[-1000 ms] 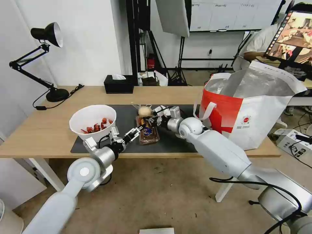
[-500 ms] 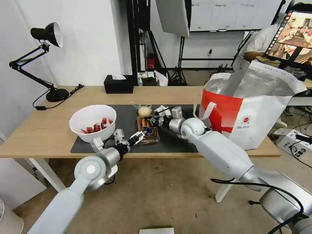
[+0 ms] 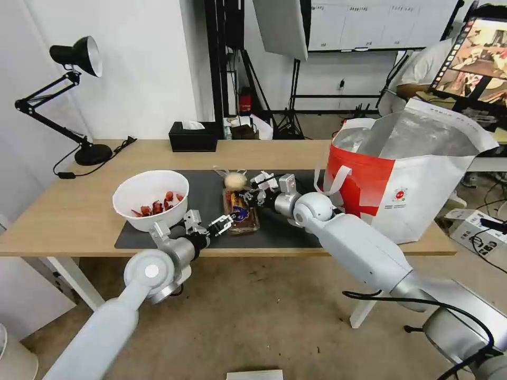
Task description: Pick up the trash from the table and place it into the takeout bag.
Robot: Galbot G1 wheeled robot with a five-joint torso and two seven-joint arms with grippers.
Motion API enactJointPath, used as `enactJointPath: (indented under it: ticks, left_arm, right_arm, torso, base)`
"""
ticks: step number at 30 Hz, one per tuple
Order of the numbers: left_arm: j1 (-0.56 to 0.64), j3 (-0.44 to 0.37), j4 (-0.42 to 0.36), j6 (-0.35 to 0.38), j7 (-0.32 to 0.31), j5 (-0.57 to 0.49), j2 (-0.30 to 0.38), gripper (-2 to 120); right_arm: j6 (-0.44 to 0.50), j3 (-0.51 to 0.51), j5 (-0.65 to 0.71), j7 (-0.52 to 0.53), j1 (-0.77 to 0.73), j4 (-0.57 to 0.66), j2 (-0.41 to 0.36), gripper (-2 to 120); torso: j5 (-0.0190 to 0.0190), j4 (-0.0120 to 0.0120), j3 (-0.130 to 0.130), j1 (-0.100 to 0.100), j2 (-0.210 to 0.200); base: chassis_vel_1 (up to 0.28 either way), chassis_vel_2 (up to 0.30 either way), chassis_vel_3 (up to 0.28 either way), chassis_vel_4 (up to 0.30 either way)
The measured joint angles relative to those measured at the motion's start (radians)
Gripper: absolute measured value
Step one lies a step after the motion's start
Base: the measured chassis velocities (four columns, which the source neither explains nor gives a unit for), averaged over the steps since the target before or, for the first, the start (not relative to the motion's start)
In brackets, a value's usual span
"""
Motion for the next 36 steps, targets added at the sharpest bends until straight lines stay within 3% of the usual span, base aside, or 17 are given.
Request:
enactJointPath:
  ticks: [28,36]
  left_arm:
    - [-0.056,0.053,0.038,0.025,-0.026,-0.046,-0.022,99]
    - [-0.06,0.056,0.043,0.02,-0.03,-0.046,-0.024,72]
  right_arm:
    - [-0.001,0.023,-0.002,0.0,-0.023,0.022,-0.004,0]
    - [-0.002,0.025,-0.002,0.002,-0.026,0.026,-0.002,0]
  torso:
    - [0.0001,0.0,0.0,0.0,0.0]
    - [0.0,-0.0001,0.0,0.0,0.0]
  base:
    - [0.0,0.0,0.0,0.0]
    - [0.0,0.0,0.0,0.0]
